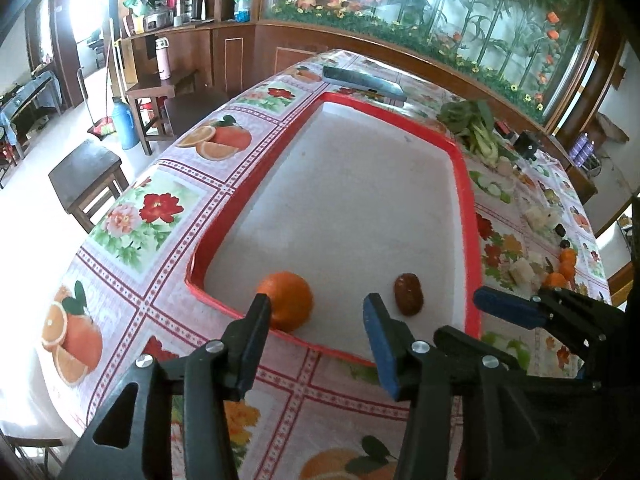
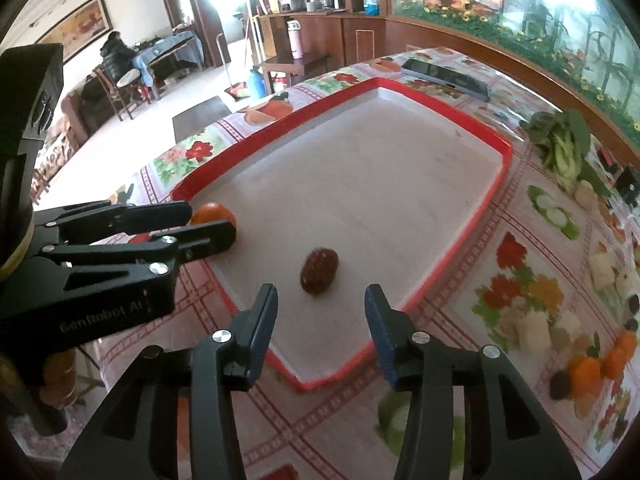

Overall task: Organize fruits
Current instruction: 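Open the left tool to drop the orange while the right tool releases the date into the tray, then move both open tools back over the remaining food on the table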

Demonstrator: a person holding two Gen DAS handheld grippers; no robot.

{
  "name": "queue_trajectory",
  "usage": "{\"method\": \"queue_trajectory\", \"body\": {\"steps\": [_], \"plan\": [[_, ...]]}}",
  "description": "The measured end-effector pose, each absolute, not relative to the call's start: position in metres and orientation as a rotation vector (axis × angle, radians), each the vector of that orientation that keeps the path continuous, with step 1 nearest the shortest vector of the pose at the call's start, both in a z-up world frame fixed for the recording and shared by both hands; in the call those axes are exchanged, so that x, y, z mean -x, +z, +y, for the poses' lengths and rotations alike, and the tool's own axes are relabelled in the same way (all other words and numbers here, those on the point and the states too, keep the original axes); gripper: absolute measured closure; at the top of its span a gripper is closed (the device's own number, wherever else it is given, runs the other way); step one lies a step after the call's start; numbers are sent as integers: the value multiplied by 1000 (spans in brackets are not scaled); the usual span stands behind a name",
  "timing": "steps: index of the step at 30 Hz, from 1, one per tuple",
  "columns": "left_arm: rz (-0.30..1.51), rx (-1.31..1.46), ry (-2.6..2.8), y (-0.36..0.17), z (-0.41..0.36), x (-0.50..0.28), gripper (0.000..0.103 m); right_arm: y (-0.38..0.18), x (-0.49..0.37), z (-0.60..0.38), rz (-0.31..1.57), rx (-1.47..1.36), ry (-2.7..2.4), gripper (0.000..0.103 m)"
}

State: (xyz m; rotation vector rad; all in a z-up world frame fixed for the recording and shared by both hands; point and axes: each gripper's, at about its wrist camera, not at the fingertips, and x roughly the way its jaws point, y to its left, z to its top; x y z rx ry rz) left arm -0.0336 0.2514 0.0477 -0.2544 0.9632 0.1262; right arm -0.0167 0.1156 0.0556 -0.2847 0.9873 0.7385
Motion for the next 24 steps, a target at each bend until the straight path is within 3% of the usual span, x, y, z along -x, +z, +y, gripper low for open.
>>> {"method": "queue_trajectory", "body": {"steps": [10, 14, 24], "plan": [[941, 195, 81, 62, 199, 42, 48, 57, 31, 62, 1018, 226, 692, 56], [954, 139, 28, 62, 165, 41, 45, 60, 36, 37, 1014, 196, 656, 44], [1013, 67, -105, 52, 88, 33, 42, 61, 36, -58, 1005, 92, 484, 40]]}}
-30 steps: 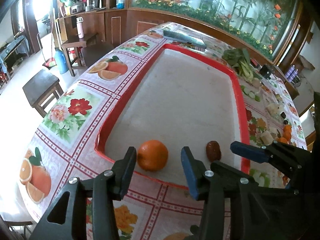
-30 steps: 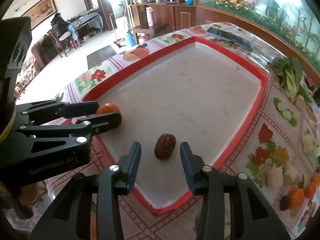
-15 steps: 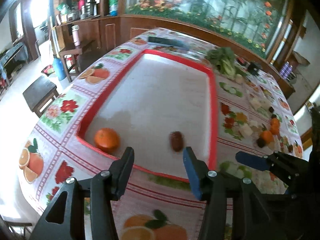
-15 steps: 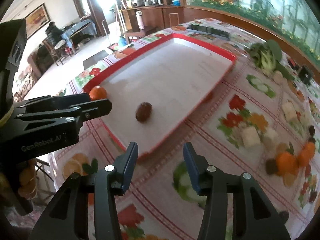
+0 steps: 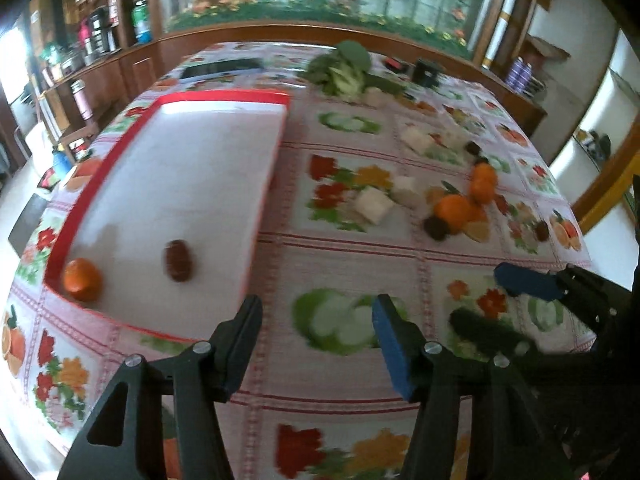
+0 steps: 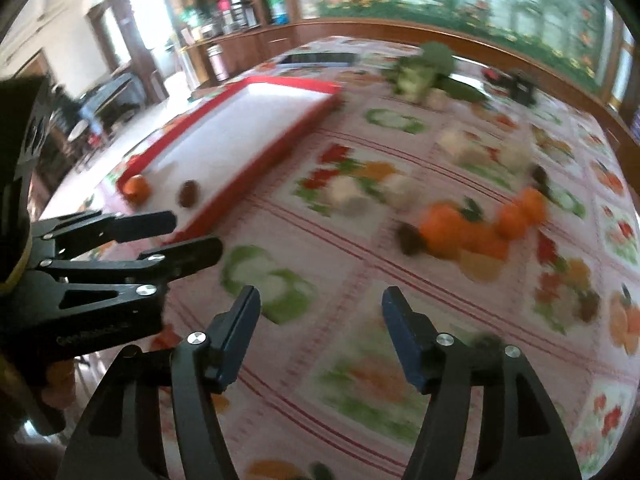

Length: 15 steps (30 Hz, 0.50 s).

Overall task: Organize fruits
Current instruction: 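Move both open tools back over the remaining food on the table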

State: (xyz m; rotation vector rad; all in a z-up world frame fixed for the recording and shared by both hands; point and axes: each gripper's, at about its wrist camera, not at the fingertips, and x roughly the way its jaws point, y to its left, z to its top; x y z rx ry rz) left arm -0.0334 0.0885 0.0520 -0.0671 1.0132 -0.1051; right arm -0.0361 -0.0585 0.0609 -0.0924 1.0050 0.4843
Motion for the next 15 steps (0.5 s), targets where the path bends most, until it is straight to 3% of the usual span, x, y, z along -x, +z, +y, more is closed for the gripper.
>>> {"method": "queue_trajectory", "body": {"steps": [15], "plan": [[1070, 31, -177, 43, 40, 26, 38, 38, 26, -159, 1040, -47, 320, 39]]}}
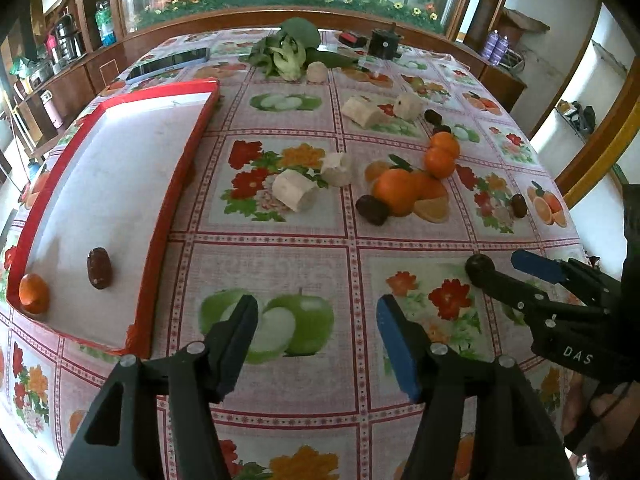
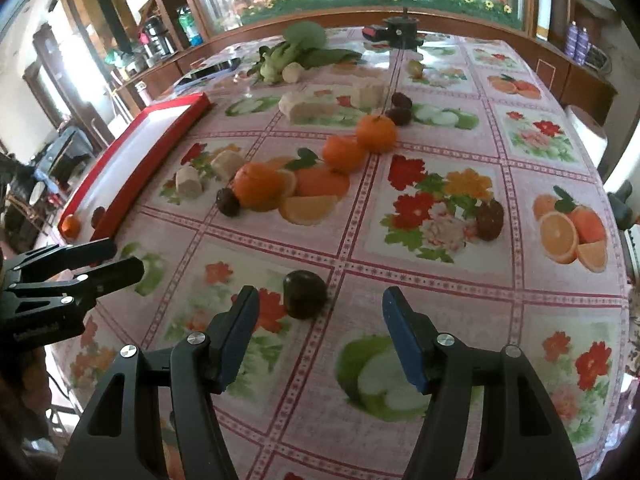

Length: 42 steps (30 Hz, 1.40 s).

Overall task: Organize fruits
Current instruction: 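Move both open tools back over the remaining food on the table, then grasp a white cube with the left tool while the right tool grasps a dark plum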

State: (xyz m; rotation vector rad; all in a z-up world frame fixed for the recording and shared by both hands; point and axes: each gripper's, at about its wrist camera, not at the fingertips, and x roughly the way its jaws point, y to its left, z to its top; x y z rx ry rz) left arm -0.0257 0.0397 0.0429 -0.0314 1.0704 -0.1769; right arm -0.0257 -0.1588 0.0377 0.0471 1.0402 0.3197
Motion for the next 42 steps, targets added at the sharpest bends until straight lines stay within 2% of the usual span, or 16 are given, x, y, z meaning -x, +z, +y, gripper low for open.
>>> {"method": "queue_trajectory", "body": {"steps": [6, 8, 10, 14, 28, 29, 30, 31, 32, 42], "plan": [[1085, 50, -147, 40, 44, 16, 38, 28, 20, -153, 1039, -55, 380, 42], [1086, 57, -136, 41, 46, 11, 38, 25, 19, -150, 1040, -47, 405, 59], [1086, 68, -126, 41, 48, 4, 38, 25, 19, -146, 1028, -15, 413, 68], [1087, 108, -98, 42, 53, -15, 38, 25, 18, -147, 1009, 4, 403, 76], [1134, 134, -34, 17, 45, -67, 38, 23, 15, -149, 985, 26, 453, 76], [1129, 134, -33, 15, 45, -67, 39, 23, 16, -149, 983, 32, 454, 76], [1112, 127, -34, 16, 45, -67, 50, 23, 16, -149, 980, 37, 453, 76], [1106, 120, -50, 17, 45, -66, 55, 23, 16, -148, 980, 38, 451, 76], [1099, 104, -55, 17, 44, -65, 64, 23, 16, -148, 981, 37, 449, 76], [1093, 116, -107, 18, 46, -51, 65, 26, 18, -156, 999, -19, 420, 77]]}}
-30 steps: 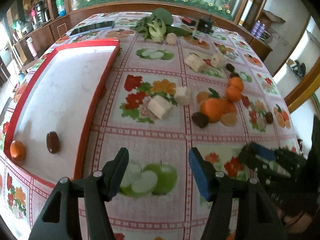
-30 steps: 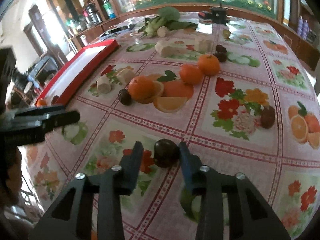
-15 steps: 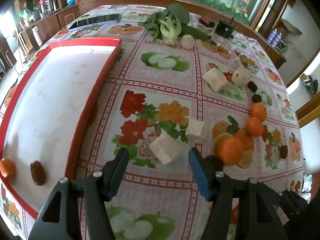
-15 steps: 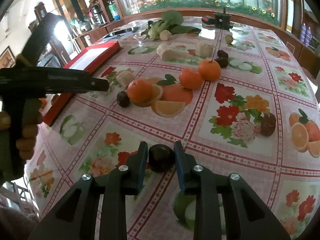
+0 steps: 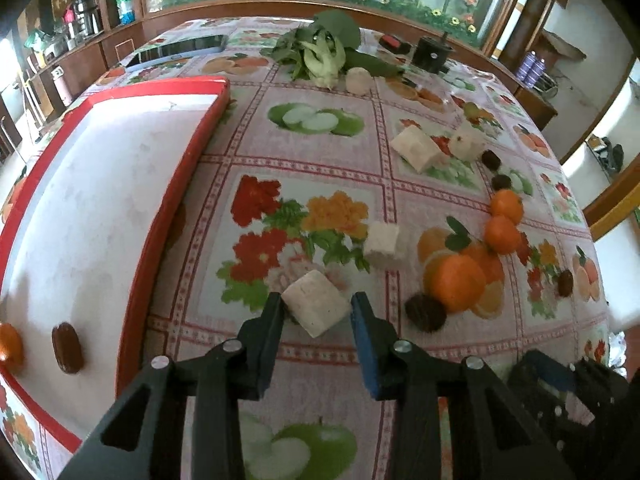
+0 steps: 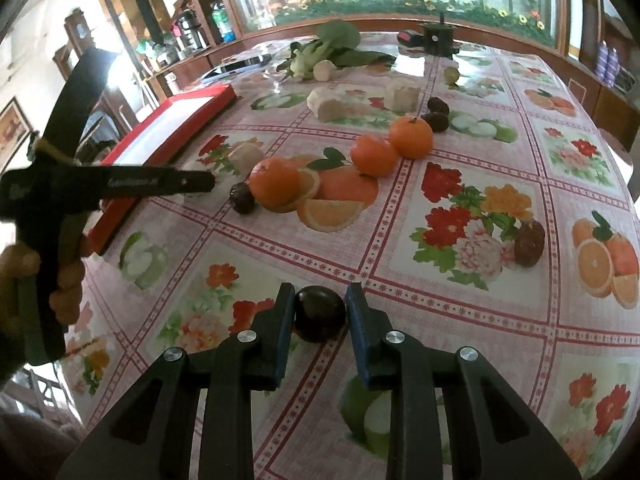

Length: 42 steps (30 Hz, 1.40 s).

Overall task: Organize fruits
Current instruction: 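Grasp a white cube with the left tool while the right tool grasps a dark plum, then carry the white cube in the left tool and the plum in the right tool over the tray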

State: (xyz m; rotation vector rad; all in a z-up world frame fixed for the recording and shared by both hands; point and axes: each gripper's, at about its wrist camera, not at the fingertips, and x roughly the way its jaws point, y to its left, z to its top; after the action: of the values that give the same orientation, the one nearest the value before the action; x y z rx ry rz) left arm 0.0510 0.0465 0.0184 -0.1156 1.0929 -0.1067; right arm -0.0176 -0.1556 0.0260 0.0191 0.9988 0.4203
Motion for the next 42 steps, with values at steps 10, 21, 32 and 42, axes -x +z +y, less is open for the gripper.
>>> {"method": "queue_trajectory", "body": {"steps": [10, 21, 32, 42], "plan": [[1103, 110, -201, 22, 41, -17, 65, 36, 31, -160, 990, -32, 382, 77], [1119, 81, -241, 19, 36, 3, 65, 30, 35, -162, 1019, -50, 339, 69], [1117, 71, -254, 18, 36, 8, 65, 25, 25, -133, 1001, 41, 375, 66], [1114, 71, -276, 18, 38, 8, 65, 23, 11, -114, 992, 77, 392, 77]]}}
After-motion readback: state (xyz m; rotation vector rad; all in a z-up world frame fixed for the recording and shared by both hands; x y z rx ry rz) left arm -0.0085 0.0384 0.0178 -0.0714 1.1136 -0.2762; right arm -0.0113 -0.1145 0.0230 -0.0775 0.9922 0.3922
